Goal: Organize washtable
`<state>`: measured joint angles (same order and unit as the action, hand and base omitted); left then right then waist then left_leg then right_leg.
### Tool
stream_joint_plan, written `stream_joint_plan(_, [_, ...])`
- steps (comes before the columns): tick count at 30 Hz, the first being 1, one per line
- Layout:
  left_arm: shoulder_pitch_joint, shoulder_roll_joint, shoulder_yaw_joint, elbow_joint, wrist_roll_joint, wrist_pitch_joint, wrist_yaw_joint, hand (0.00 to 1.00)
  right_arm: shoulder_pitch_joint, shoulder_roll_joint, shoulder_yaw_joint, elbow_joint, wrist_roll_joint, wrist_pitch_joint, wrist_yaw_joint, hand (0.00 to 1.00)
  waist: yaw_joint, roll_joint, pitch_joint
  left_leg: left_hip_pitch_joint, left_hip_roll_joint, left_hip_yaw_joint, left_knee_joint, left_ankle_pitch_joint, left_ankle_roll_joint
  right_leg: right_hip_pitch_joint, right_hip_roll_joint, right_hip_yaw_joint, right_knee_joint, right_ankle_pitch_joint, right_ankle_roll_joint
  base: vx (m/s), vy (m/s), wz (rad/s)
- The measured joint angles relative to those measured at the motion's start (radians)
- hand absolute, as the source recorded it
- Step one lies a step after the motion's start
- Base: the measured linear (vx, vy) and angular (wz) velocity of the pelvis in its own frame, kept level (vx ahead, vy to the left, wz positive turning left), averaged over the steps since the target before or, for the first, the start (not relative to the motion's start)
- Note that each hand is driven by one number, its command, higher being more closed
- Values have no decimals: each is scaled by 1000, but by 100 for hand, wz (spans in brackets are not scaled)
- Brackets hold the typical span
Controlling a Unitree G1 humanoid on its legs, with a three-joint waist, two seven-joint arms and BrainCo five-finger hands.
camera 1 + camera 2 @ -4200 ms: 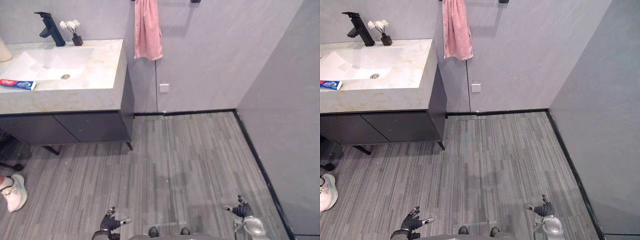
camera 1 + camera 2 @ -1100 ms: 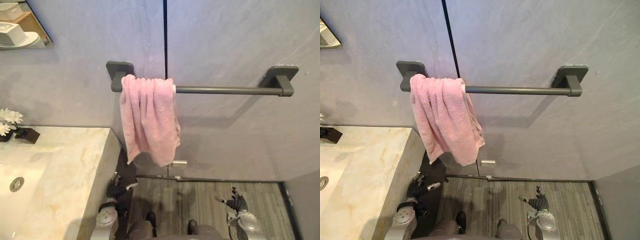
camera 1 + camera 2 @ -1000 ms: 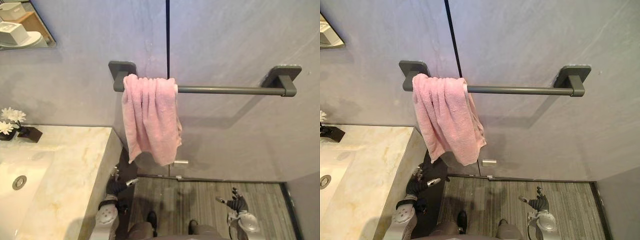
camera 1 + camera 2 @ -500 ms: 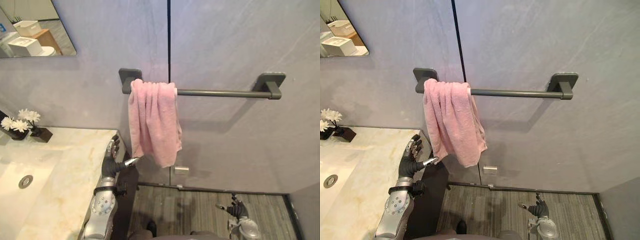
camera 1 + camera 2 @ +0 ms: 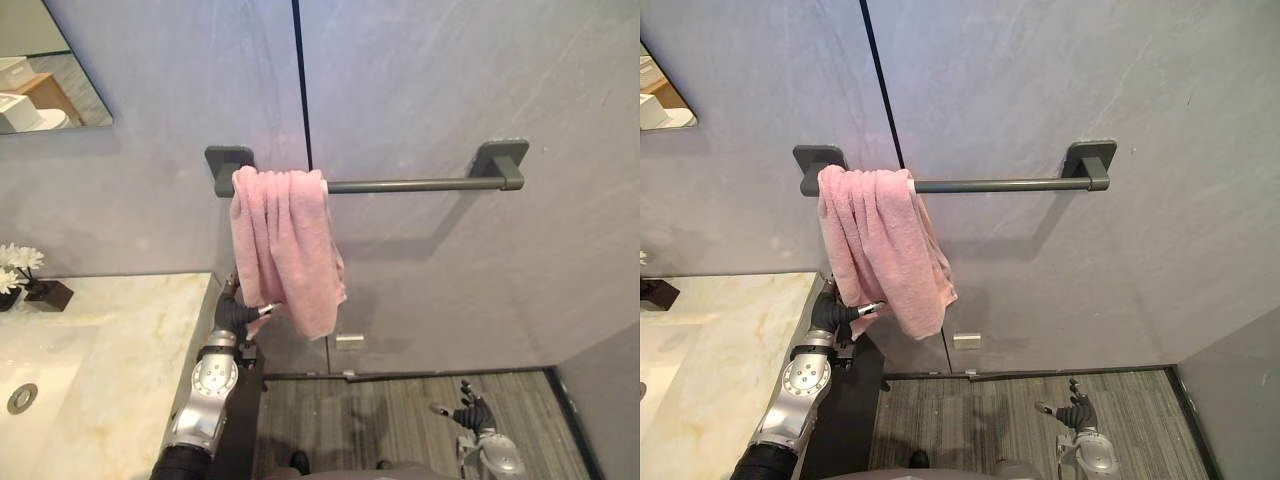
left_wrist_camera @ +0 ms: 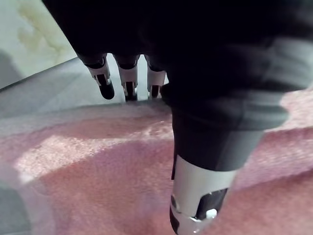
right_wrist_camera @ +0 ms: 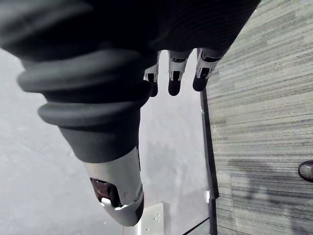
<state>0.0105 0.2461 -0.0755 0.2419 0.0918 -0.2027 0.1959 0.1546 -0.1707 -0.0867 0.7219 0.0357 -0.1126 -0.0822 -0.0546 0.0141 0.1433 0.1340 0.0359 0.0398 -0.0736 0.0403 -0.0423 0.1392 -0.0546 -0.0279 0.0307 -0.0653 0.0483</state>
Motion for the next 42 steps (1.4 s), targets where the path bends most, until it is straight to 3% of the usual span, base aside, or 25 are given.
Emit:
stream_joint_plan(8, [-33,19,-7,80,3,12,-21,100,-7,-11,28,-27,0,1,20,0,-19,-8,-5,7,0,21,-16,0,0,-3,1,12,-14,10,1,1,-9,-7])
stream_joint_plan(16, [-32,34,-13,63,0,11,-21,100,-14,-26,117,-351,1,-24,24,0,-16,-17,-10,7,0,41,-18,-1,1,-6,1,32,-33,26,4,-15,-3,-8])
stream_joint_plan(21, [-29,35,-34,14,-12,6,-19,100,-63,-54,200,-511,16,-48,68,0,-8,-26,-16,7,0,45,-18,-1,2,-7,0,47,-34,27,7,-6,-1,-2])
stream_joint_plan(25, [-32,34,-83,-13,-34,-1,-20,100,-127,-121,307,-581,95,-69,123,0,10,-29,-17,6,0,46,-18,-2,2,-7,0,49,-34,28,7,-4,-1,-1])
stream_joint_plan(29, [-32,30,-98,-16,-43,-2,-20,100,-210,-140,380,-587,154,-75,149,0,18,-28,-17,3,0,39,-17,-1,2,-6,0,42,-34,28,7,-16,-20,6])
stream_joint_plan(38, [-33,-13,-152,-21,-64,-2,-15,100,-345,-106,513,-513,162,-75,136,0,42,-28,-18,-18,-3,-4,-15,11,10,-1,-1,4,-31,27,6,-14,-19,13])
stream_joint_plan(39, [-33,-18,-160,-26,-64,-2,-14,100,-370,-92,528,-484,162,-75,126,100,43,-28,-18,-22,-3,-12,-16,16,9,-2,0,-3,-30,26,6,-50,-27,16])
stream_joint_plan(42, [-33,-33,-160,-39,-81,-2,-11,100,-404,-62,541,-440,161,-74,121,100,52,-27,-19,-23,-2,-17,-18,22,9,-3,1,-7,-25,26,5,-48,-17,8])
